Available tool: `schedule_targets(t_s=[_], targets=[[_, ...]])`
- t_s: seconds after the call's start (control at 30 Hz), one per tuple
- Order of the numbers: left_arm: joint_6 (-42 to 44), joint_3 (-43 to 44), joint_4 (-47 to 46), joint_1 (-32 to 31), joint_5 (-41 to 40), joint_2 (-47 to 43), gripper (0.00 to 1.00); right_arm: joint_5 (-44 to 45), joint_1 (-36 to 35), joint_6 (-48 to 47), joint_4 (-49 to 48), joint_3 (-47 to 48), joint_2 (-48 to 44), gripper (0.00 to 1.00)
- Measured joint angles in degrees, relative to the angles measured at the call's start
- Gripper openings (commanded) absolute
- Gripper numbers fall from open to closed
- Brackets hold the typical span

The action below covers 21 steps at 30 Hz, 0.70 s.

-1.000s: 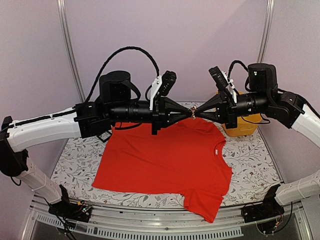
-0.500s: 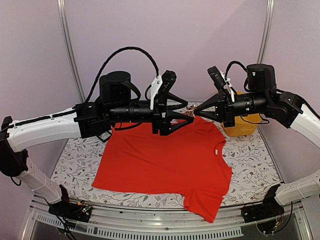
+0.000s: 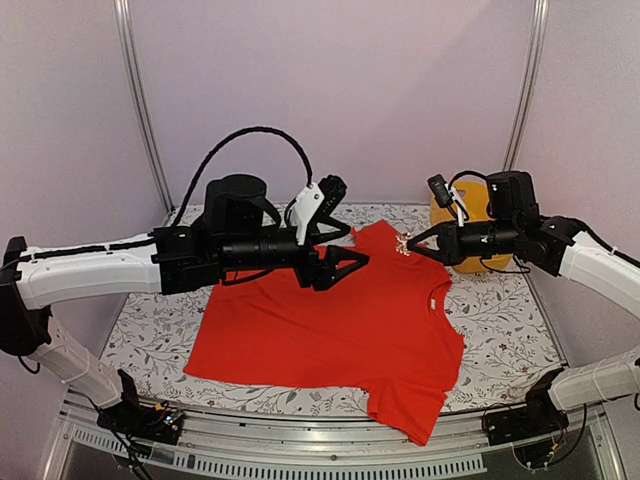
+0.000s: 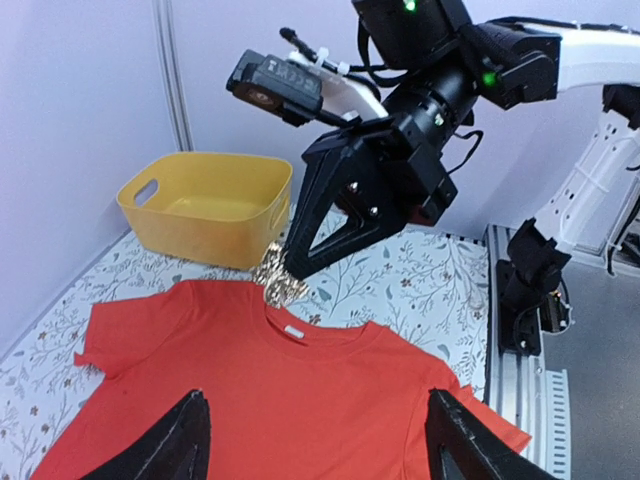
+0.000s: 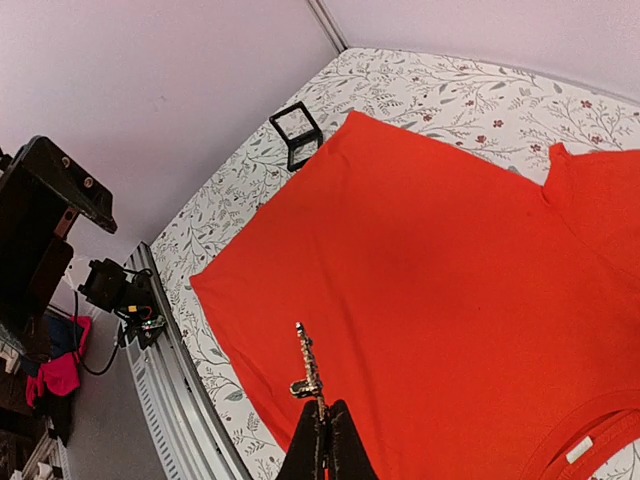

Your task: Pin the brooch onto the clothing

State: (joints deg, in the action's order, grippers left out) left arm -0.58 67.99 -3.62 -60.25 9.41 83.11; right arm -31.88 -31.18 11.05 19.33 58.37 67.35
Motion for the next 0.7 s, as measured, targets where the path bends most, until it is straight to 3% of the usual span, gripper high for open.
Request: schedule_targets(t_s=[0.47, 0.7], targets=[[-8.0, -10.6, 6.8, -0.5, -7.5, 2.1, 0.67, 3.2, 2.4, 15.6, -10.4, -20.9, -3.8, 0.00], [-10.9, -11.2, 7.8, -3.2, -11.8, 3.0, 0.67, 4.4, 2.5, 17.0, -12.0, -23.9, -10.0, 0.00]])
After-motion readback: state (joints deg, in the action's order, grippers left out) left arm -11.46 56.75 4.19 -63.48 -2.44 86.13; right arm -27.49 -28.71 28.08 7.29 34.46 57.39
